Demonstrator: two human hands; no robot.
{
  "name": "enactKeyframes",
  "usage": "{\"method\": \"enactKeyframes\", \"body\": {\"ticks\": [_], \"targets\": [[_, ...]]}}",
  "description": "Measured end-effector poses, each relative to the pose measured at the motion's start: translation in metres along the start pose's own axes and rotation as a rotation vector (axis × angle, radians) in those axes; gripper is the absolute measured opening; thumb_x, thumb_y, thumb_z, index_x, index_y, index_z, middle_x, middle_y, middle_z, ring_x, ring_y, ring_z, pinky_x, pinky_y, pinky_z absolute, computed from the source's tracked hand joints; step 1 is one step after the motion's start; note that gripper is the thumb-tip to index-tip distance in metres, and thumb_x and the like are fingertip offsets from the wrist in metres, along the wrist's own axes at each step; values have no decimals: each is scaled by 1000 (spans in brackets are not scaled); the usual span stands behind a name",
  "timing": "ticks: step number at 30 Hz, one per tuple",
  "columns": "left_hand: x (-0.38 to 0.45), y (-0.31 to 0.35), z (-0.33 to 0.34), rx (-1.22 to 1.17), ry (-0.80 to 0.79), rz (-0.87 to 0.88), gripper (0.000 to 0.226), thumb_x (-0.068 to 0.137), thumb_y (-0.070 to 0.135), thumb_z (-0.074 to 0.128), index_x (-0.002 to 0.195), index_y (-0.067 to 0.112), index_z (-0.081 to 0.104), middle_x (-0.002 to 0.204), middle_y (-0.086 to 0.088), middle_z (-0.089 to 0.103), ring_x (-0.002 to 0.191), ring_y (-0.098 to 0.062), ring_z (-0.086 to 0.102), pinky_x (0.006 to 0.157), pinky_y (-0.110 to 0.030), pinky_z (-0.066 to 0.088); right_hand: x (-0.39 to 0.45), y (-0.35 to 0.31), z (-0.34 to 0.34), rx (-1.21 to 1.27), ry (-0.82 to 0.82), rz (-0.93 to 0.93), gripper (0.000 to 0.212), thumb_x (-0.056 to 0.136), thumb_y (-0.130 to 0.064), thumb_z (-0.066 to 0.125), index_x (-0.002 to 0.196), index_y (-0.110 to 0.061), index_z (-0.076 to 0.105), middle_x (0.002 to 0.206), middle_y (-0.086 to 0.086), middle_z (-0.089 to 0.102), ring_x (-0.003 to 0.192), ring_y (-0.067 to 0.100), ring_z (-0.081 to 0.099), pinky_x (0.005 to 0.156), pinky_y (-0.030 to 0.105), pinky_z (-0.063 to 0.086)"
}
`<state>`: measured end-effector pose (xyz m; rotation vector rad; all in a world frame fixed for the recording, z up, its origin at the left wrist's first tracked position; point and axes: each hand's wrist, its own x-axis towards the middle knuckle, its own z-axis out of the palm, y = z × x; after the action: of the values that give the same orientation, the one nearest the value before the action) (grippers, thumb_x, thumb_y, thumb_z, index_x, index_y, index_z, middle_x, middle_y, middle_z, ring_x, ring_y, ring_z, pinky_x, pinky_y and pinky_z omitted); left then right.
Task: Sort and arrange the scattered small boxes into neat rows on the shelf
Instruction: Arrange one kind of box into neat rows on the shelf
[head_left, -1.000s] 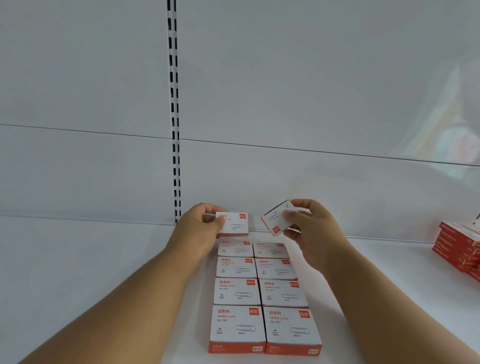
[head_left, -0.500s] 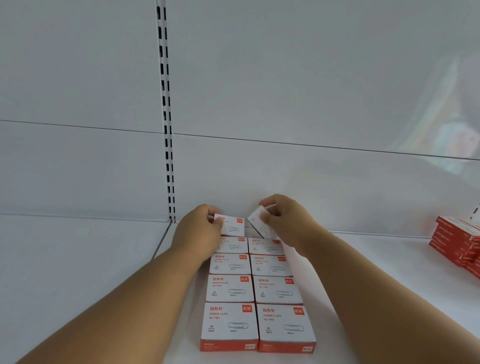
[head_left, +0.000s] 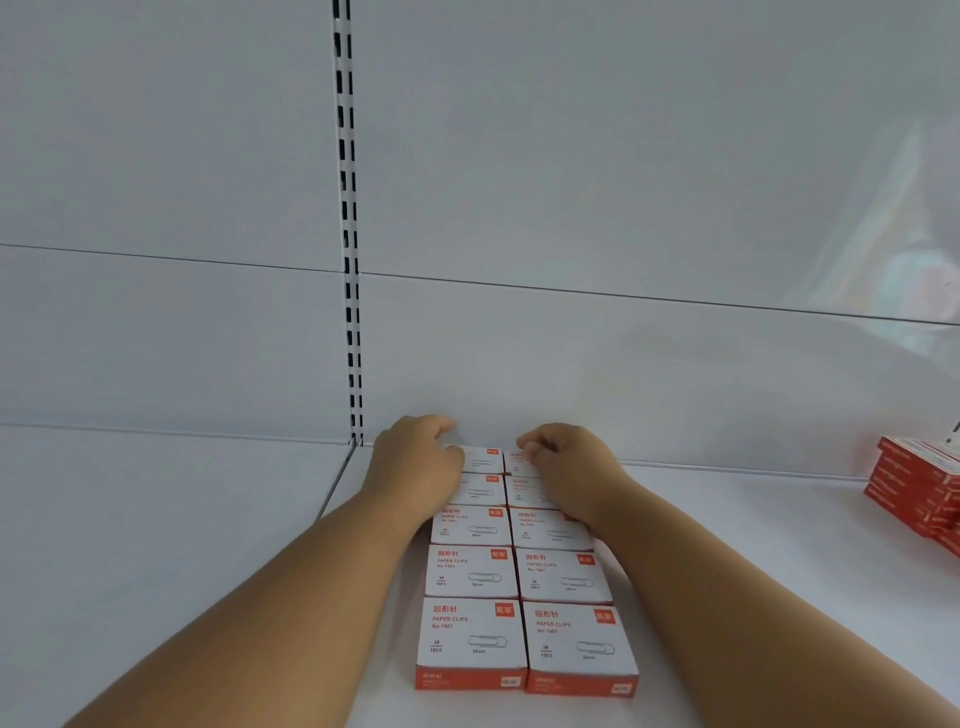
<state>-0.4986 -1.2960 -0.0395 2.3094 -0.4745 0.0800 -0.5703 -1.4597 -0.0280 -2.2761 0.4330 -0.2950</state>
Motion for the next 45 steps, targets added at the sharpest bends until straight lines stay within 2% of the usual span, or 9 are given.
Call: {"method": "enactKeyframes", "body": {"ticks": [4,14,18,24,29,32,35,40,45], "targets": [[0,-1,2,19,-87,44,38,96,27,52,134,27,58,139,3,55,124,-19,53,104,-37,45,-5,0,1,-33,43,5,26,96,-22,47,114,-25,66,106,-8,67,91,9,62,77,23,50],[1,-5,6,4,-54,113,28,93,26,52,119,26,65,118,8,62,98,-14,63,84,-36,57,-13,-1,3,-76,45,14,24,96,-26,50,117,-28,63,105,-10,66,90,7,64,82,27,55],[3,-6,6,27,-70,110,26,93,26,52,115,26,65,113,8,62,99,-16,62,85,-39,57,-9,2,5,-89,62,3,22,96,-25,50,114,-29,63,103,-11,65,86,5,63,69,18,50],[-3,0,5,51,-65,77,26,92,30,53,115,29,64,114,7,63,101,-17,62,87,-40,55,-6,6,6,-83,71,-28,23,94,-24,51,112,-28,64,105,-8,67,92,11,65,84,31,56],[-9,9,-1,20,-85,24,27,94,27,49,116,26,65,113,6,65,96,-15,64,83,-38,56,-10,3,-1,-46,14,-28,26,98,-22,45,114,-26,64,109,-4,67,92,15,66,82,32,57],[-15,11,-12,22,-48,-15,36,96,27,48,132,22,52,127,3,57,105,-18,59,83,-32,49,-19,-2,-17,17,70,-7,27,99,-21,44,118,-24,63,119,-3,64,98,17,63,89,36,54],[-32,17,-34,186,15,-13,23,97,29,45,117,21,53,111,4,61,93,-17,58,73,-32,45,-42,-10,-39,-195,158,-79,20,97,-22,46,108,-19,63,110,-3,65,90,15,58,76,28,47],[-88,24,-53,380,-97,111,21,99,44,42,94,26,52,91,8,63,82,-12,59,70,-33,49,-97,-17,-37,-358,81,-121,13,95,-37,49,91,-25,55,84,-9,61,73,10,57,59,28,46],[-144,10,-63,191,-117,332,15,95,50,50,105,39,50,105,18,50,79,-1,54,67,-23,44,-143,-14,-34,-458,128,-167,21,95,-48,47,89,-29,50,79,-10,59,69,9,56,57,27,43]]}}
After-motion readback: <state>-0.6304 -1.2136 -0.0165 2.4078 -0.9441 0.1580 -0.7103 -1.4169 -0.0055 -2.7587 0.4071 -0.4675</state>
